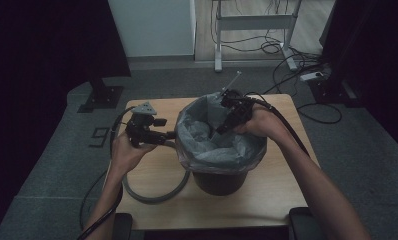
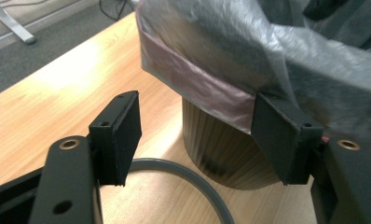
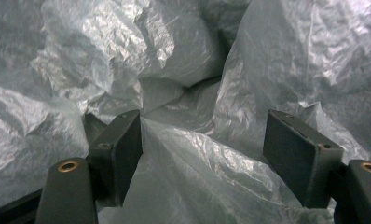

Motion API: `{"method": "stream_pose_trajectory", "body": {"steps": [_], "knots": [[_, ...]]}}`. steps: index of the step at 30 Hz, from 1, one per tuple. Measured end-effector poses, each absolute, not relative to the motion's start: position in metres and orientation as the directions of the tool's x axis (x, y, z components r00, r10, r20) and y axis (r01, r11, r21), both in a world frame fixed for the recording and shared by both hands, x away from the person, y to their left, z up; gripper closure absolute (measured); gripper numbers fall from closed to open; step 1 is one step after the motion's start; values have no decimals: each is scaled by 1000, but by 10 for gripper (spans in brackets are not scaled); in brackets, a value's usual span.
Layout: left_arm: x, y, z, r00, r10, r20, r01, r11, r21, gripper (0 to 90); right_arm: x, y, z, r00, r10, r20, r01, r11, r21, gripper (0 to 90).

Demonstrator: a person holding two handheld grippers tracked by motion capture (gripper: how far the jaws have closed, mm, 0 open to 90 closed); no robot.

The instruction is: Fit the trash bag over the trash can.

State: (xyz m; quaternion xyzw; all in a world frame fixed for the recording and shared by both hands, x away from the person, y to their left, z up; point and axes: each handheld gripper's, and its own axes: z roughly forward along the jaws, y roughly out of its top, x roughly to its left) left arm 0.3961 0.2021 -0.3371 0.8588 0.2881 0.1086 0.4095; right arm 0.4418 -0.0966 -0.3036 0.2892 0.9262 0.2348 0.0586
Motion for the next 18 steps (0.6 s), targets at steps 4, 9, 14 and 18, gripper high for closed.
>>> {"method": "stream_pose_trajectory", "body": {"steps": [4,9,14,18], "knots": [[398,193,-345,817,574,-48,406,-514,756,328,442,-92,-299,-827,560,43,490,683,542,281],[399,194,-349,816,576,-57,408,-503,762,327,446,-76,-319,-850,526,26,463,722,514,279],[399,194,-355,818,571,-72,412,-494,765,326,459,-61,-355,-834,551,-12,492,754,436,213],[396,197,-358,820,568,-76,411,-490,769,322,457,-52,-366,-856,517,-19,465,784,411,173]]}}
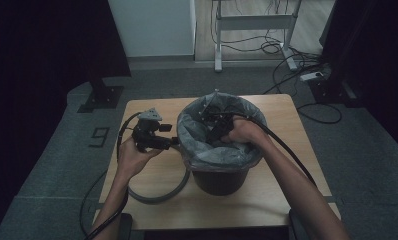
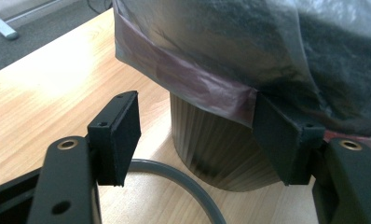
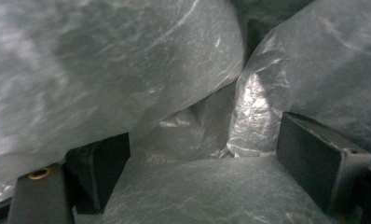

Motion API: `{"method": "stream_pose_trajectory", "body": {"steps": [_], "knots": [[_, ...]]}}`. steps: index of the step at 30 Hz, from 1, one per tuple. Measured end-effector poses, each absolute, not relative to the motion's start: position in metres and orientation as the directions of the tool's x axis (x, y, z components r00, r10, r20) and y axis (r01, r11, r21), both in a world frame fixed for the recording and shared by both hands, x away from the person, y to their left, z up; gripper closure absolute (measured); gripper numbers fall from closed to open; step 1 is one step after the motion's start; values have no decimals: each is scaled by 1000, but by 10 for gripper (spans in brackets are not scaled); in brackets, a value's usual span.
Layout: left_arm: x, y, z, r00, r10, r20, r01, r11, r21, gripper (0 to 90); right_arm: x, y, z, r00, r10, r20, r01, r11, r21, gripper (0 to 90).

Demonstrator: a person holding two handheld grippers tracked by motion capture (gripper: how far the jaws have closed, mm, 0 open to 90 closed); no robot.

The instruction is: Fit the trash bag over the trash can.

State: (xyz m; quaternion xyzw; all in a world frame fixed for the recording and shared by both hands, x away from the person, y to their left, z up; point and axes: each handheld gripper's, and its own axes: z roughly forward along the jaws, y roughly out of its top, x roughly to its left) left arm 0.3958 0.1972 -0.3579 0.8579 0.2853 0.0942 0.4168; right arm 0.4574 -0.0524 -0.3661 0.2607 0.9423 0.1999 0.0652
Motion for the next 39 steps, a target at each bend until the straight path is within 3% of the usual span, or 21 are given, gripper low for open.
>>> {"method": "stream_pose_trajectory", "body": {"steps": [7,12,18,21,23,29,36,39], "knots": [[380,212,-362,819,568,-82,399,-461,793,303,444,-65,-330,-873,488,17,423,738,525,157],[365,225,-376,815,576,-64,389,-461,798,275,435,-66,-306,-899,438,7,365,738,568,219],[357,238,-406,789,613,-26,405,-489,773,217,436,-39,-311,-929,371,12,304,740,601,484],[356,246,-426,775,631,-28,429,-494,756,213,444,-24,-323,-927,372,50,327,735,595,512],[356,250,-439,759,650,-33,451,-490,746,218,448,-15,-333,-923,380,50,340,750,567,499],[353,264,-467,751,649,-118,480,-415,773,214,452,-10,-353,-911,411,27,374,798,473,297],[344,279,-487,724,673,-152,478,-330,814,212,444,-42,-312,-892,450,33,399,752,525,193],[343,283,-490,712,686,-151,479,-316,819,212,445,-64,-292,-860,510,30,436,702,563,208]]}}
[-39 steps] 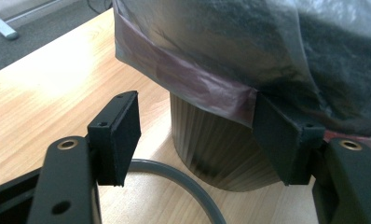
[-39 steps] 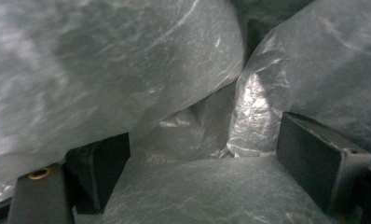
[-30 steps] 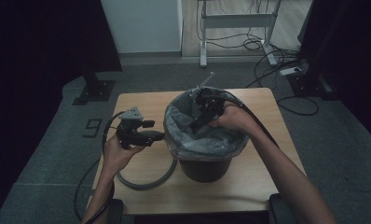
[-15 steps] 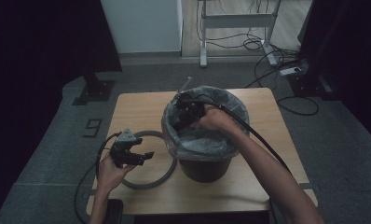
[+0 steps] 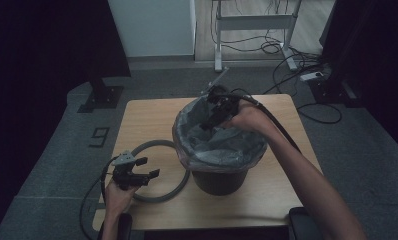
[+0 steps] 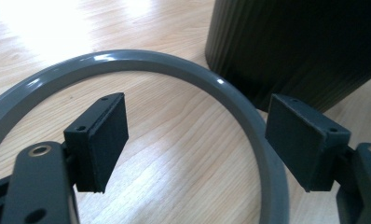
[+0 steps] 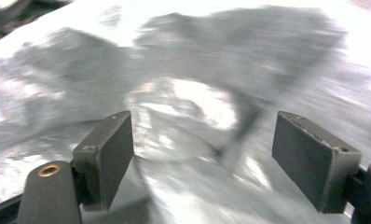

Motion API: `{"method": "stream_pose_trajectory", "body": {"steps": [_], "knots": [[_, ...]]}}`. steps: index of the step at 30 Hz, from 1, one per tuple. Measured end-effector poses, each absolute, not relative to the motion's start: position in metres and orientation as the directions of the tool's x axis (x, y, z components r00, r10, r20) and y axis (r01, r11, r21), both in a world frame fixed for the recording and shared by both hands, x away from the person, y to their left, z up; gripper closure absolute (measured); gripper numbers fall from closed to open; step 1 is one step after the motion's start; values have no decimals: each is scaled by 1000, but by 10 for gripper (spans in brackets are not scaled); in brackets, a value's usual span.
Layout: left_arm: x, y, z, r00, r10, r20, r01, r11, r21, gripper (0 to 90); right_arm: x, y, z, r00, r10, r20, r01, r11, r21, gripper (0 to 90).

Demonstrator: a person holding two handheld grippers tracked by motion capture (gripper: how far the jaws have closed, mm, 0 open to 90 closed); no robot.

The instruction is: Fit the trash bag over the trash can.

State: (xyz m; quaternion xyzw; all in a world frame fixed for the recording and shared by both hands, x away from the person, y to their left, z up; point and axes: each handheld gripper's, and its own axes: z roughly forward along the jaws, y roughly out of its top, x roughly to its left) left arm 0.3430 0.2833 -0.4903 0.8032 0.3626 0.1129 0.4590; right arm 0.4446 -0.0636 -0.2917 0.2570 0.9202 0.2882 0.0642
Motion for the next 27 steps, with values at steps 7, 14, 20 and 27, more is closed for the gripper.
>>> {"method": "stream_pose_trajectory", "body": {"steps": [7,14,20,27], "knots": [[343,286,-494,709,686,-162,479,-301,824,212,463,-74,-325,-775,632,11,558,676,482,250],[344,285,-499,714,680,-164,486,-315,815,212,471,-67,-364,-789,615,5,564,721,402,271],[343,285,-499,710,687,-154,487,-321,812,205,467,-63,-364,-816,577,23,539,746,391,253],[345,286,-506,689,713,-128,510,-351,786,152,452,-82,-313,-802,597,20,513,671,535,259]]}}
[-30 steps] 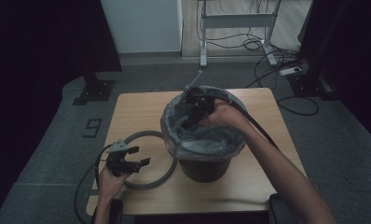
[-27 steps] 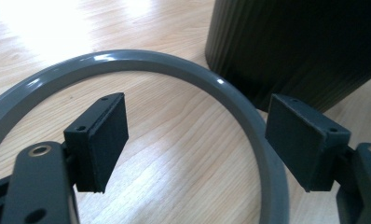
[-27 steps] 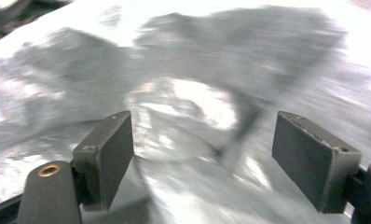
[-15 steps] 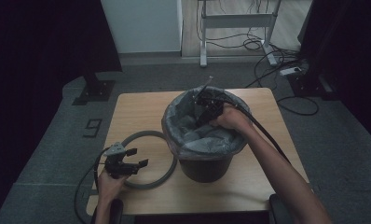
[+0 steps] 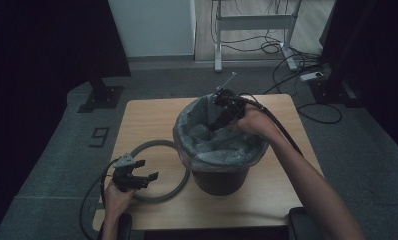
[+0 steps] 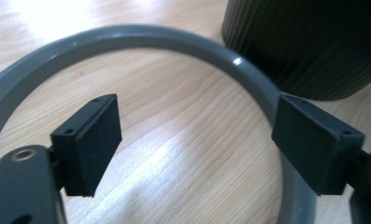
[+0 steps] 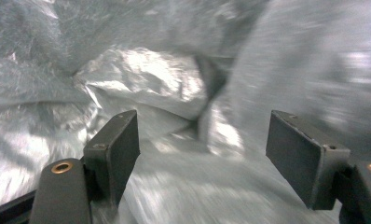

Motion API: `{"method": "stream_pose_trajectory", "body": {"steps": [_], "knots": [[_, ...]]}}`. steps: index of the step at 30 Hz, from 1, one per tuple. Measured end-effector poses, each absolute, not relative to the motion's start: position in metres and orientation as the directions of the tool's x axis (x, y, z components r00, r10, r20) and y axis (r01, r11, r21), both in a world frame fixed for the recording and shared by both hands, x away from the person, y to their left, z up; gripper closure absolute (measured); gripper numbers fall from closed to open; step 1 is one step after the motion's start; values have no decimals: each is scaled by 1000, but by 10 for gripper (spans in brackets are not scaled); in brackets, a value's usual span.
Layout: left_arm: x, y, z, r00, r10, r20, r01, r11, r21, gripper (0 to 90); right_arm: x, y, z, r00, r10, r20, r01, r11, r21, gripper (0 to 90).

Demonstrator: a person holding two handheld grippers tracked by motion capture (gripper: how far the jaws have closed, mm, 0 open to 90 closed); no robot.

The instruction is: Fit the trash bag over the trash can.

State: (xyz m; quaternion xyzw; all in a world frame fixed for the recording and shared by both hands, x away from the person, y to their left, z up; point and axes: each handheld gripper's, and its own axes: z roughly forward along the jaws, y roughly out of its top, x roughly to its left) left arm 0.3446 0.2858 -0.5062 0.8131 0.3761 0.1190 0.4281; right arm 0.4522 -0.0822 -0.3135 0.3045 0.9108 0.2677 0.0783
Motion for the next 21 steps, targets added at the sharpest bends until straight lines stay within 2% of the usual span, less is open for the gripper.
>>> {"method": "stream_pose_trajectory", "body": {"steps": [7,12,19,21], "knots": [[347,288,-515,660,742,-117,555,-377,741,142,447,-105,-291,-759,649,-53,517,649,558,362],[348,291,-515,659,741,-131,552,-358,753,142,454,-111,-300,-693,715,-92,608,649,457,501],[348,289,-515,670,730,-137,548,-362,755,142,466,-98,-310,-605,794,-63,717,578,390,506],[348,289,-515,671,729,-136,547,-362,755,143,469,-94,-310,-573,819,-38,737,535,414,496]]}}
